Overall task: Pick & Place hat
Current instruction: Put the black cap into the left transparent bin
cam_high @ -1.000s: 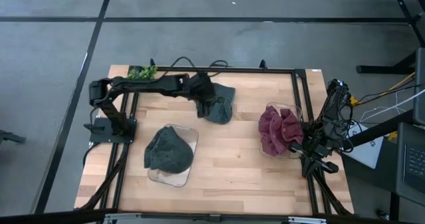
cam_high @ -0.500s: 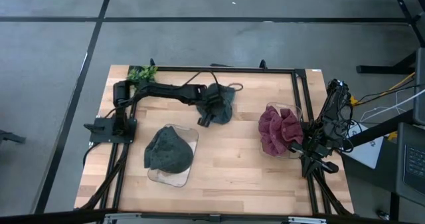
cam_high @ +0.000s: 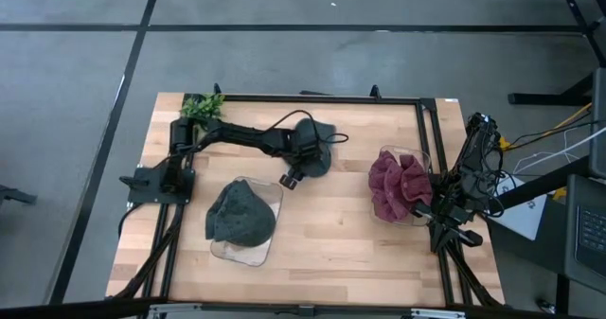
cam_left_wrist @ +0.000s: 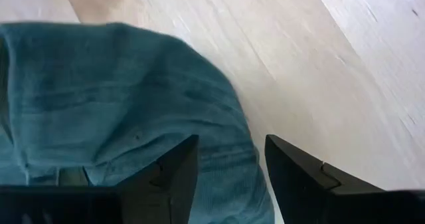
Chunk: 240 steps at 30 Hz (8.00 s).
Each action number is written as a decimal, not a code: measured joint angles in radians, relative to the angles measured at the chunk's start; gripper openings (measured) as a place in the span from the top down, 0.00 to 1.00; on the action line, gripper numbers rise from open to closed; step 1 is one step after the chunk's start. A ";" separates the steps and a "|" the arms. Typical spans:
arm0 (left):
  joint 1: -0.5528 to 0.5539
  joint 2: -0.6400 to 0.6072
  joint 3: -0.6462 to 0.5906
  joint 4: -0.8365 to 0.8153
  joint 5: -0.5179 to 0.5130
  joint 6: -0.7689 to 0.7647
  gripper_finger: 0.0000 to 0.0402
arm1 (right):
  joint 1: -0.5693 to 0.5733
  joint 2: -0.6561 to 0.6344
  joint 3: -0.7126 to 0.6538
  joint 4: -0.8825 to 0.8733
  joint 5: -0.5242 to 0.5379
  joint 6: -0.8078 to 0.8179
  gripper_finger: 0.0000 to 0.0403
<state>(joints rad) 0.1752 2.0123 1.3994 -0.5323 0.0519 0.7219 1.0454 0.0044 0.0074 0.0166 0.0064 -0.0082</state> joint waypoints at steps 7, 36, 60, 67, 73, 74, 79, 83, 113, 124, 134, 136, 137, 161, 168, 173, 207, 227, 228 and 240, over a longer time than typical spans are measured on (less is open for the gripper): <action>0.001 0.037 0.000 -0.007 -0.008 -0.023 0.58 | 0.000 0.000 0.000 0.000 0.000 0.000 0.94; 0.087 0.069 0.130 0.015 0.078 -0.289 0.99 | 0.000 0.000 0.000 0.000 0.000 0.000 0.94; 0.216 0.028 0.477 0.010 0.862 -1.010 0.99 | 0.000 0.000 0.000 0.000 0.000 0.000 0.94; 0.211 -0.087 0.505 0.012 0.840 -1.050 0.99 | 0.000 0.000 0.000 0.000 0.000 0.000 0.94; 0.211 -0.196 0.505 0.003 0.831 -1.129 0.99 | 0.000 0.000 0.000 0.000 0.000 0.000 0.94; 0.209 -0.213 0.505 0.004 0.830 -1.143 0.99 | 0.000 0.000 0.000 0.000 0.000 0.000 0.94; 0.196 -0.300 0.505 -0.035 0.791 -1.191 0.99 | 0.000 0.000 0.000 0.000 0.000 0.000 0.94; 0.183 -0.372 0.505 -0.108 0.772 -1.226 0.99 | 0.000 0.000 0.000 0.000 0.000 0.000 0.94; -0.510 -0.733 0.505 -0.436 -0.290 -1.622 0.99 | 0.000 0.000 0.000 0.000 0.000 0.000 0.94; -0.747 -0.657 0.505 -0.549 -0.618 -1.860 0.99 | 0.000 0.000 0.000 0.000 0.000 0.000 0.94; -0.797 -0.536 0.505 -0.716 -0.746 -2.079 0.99 | 0.000 0.000 0.000 0.000 0.000 0.000 0.94; -0.797 -0.514 0.505 -0.768 -0.746 -2.130 0.99 | 0.000 0.000 0.000 0.000 0.000 0.000 0.94; -0.797 -0.503 0.505 -0.789 -0.747 -2.158 0.99 | 0.000 0.000 0.000 0.000 0.000 0.000 0.94; -0.787 -0.374 0.505 -0.955 -0.678 -2.451 0.99 | 0.000 0.000 0.000 0.000 0.000 0.000 0.94; -0.785 -0.409 0.505 -0.964 -0.713 -2.475 0.99 | 0.000 0.000 0.000 0.000 0.000 0.000 0.94; -0.773 -0.431 0.505 -0.965 -0.734 -2.474 0.99 | 0.000 0.000 0.000 0.000 0.000 0.000 0.94; -0.784 -0.229 0.462 -1.039 -0.554 -2.410 0.99 | 0.000 0.000 0.000 0.000 0.000 0.000 0.94; -0.712 -0.230 0.285 -1.039 -0.407 -2.160 0.96 | 0.000 0.000 0.000 0.000 0.000 0.000 0.94; -0.707 -0.230 0.283 -1.039 -0.399 -2.152 0.95 | 0.000 0.000 0.000 0.000 0.000 0.000 0.94; -0.669 -0.233 0.282 -1.039 -0.302 -2.006 0.75 | 0.000 0.000 0.000 0.000 0.000 0.000 0.94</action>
<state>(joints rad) -0.4933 1.7791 1.6817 -1.5711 -0.2497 -1.2840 1.0455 0.0041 0.0074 0.0168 0.0063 -0.0082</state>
